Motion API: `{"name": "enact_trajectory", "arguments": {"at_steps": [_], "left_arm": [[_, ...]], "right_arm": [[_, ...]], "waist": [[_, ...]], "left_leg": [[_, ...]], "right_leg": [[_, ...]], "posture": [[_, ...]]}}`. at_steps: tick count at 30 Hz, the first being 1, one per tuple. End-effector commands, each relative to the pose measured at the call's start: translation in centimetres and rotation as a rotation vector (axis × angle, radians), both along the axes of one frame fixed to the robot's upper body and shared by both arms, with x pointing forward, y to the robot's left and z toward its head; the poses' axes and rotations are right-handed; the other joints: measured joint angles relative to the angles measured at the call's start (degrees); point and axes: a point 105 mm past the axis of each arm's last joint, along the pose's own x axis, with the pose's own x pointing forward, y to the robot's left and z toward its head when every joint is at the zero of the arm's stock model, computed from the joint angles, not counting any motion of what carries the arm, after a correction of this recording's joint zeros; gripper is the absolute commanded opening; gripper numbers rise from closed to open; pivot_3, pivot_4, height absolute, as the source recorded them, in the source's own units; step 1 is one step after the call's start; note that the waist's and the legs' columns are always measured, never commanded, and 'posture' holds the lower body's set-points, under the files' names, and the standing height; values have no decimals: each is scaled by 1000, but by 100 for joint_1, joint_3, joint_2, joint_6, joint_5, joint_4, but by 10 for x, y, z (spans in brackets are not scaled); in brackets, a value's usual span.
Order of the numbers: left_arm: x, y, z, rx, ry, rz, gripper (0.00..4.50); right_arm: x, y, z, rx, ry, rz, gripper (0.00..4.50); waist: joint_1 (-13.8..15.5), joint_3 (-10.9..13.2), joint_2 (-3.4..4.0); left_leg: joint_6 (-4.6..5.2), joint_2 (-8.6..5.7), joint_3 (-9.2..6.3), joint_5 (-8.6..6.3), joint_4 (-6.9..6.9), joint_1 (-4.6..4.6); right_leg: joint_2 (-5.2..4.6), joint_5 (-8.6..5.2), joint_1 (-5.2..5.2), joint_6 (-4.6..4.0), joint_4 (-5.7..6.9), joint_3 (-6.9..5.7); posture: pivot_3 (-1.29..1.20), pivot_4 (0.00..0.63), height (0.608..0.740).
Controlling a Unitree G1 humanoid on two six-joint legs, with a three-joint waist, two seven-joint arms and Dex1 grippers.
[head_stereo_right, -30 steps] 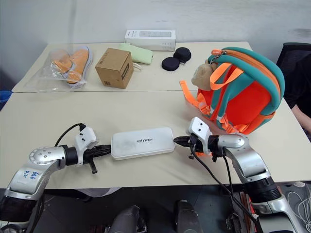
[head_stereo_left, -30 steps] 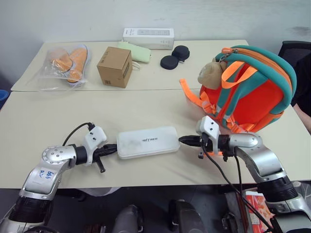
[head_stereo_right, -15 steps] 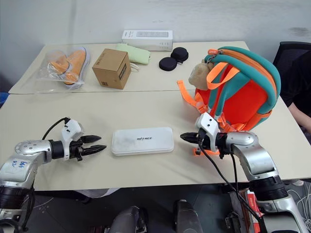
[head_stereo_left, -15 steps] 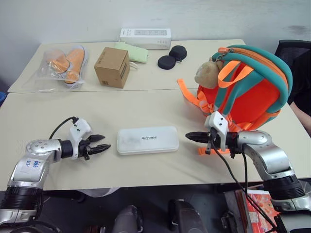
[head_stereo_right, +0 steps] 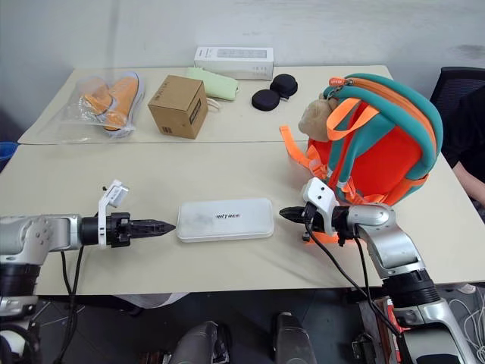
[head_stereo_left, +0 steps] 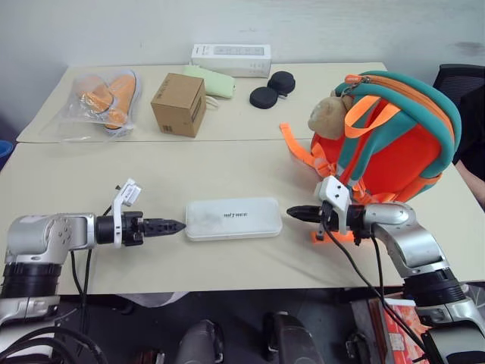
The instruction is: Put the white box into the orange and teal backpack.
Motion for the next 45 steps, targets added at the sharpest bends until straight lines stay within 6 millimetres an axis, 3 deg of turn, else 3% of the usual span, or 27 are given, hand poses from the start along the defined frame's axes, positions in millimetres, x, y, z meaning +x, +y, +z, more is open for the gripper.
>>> {"name": "enact_trajectory", "arguments": {"at_steps": [1,9,18,21,23,30,35,38,41,45], "left_arm": [[3,-20,-12,-21,85,-30,4474],[6,-56,-26,22,86,-146,4474],[16,-72,-18,-19,68,-153,4474],[15,-74,-4,-86,51,-181,3907],[13,-75,3,-106,40,-202,3287],[-1,-82,12,-172,37,-263,1429],[-9,-90,25,-237,17,-279,1357],[-12,-90,30,-257,-19,-258,1357],[-8,-79,50,-351,-88,-180,1357],[-10,-58,73,-432,-194,-65,1357]], "right_arm": [[-2,5,6,2,-40,25,0],[-3,7,4,7,-39,28,0],[-4,12,1,42,-29,14,0],[-6,11,-1,41,-28,10,0],[-6,10,-2,45,-28,3,0],[-7,14,1,85,-26,-25,0],[-9,7,9,117,-34,-66,0],[-13,-7,17,139,-40,-124,0],[-29,-37,35,215,7,-212,585],[-51,-80,64,290,20,-326,1931]], "waist": [[11,0,0],[39,-3,2],[148,-5,3],[136,-5,3],[123,-3,0],[91,0,-5],[83,0,-6],[83,1,-7],[126,2,-9],[125,3,-11]], "left_leg": [[1,-3,-1,1,1,0],[2,-8,-2,2,6,2],[4,-10,-5,2,16,3],[5,-10,-5,2,16,2],[5,-8,-5,2,15,-2],[-2,-2,-5,6,15,-1],[-3,-2,-13,8,15,-6],[-3,-3,-16,8,14,-10],[-3,-3,-19,8,14,-13],[-2,-2,-30,8,13,-14]], "right_leg": [[-2,0,0,0,2,-4],[-9,1,5,1,4,-6],[-12,1,8,2,10,-4],[-12,1,8,2,10,-6],[-9,1,4,2,10,-6],[-4,1,2,2,13,-4],[-6,1,2,1,12,14],[-6,1,2,2,9,34],[-7,1,1,2,7,34],[-7,1,5,2,1,28]], "posture": [[0,150,740],[0,150,740],[0,150,740],[0,150,740],[0,150,740],[0,150,740],[0,150,740],[0,150,740],[0,150,740],[0,150,740]]}}
